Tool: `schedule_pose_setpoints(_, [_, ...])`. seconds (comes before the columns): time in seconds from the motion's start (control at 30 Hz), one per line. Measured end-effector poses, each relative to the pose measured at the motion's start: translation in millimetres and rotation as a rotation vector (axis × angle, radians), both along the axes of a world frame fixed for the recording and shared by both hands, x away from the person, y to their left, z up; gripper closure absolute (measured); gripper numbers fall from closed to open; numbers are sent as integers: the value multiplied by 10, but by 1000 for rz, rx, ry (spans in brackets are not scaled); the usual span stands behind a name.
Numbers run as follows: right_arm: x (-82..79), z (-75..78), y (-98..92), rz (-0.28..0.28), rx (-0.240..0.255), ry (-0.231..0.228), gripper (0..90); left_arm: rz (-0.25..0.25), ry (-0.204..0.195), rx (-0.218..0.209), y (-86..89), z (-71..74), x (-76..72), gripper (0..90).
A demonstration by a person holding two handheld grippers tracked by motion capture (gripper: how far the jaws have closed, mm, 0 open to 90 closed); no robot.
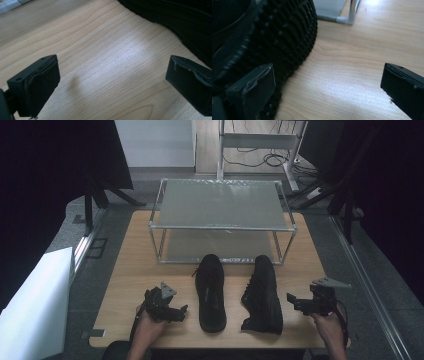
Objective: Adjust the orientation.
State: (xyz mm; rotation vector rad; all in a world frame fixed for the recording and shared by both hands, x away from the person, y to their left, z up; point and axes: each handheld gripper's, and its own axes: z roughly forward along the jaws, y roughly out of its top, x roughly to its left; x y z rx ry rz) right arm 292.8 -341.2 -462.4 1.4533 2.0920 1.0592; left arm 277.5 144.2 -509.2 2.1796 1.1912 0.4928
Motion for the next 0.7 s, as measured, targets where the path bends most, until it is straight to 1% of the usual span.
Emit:
schedule_pose_setpoints(0.03, [0, 0, 0, 0, 0, 0, 0, 0, 0, 0, 0, 0, 0, 0])
schedule_pose_setpoints(0.17, [-23, 117, 54, 14, 4, -9, 0, 1, 2, 0, -2, -4, 3, 0])
schedule_pose_setpoints(0.27, [-32, 182, 140, 35, 7, -24, 0, 2, 3, -2, -3, -2, 3, 0])
schedule_pose_setpoints(0.3, [-33, 214, 202, 52, 10, -29, 0, -1, 2, -1, -4, -3, 2, 0])
schedule_pose_setpoints(0.33, [-33, 214, 202, 52, 10, -29, 0, -1, 2, -1, -4, -3, 2, 0])
schedule_pose_setpoints(0.47, [-24, 223, 344, 80, 10, -26, 0, -3, 10, 1, -8, -11, 4, 0])
schedule_pose_setpoints(0.57, [-14, 196, 386, 84, 8, -18, 0, -3, 10, 2, -10, -12, 4, 0])
schedule_pose_setpoints(0.6, [-9, 160, 420, 76, -18, -11, 0, -5, 11, 0, -10, -12, 2, 0])
schedule_pose_setpoints(0.7, [-11, 144, 420, 74, -9, -10, 0, -5, 12, 1, -12, -13, 2, 0])
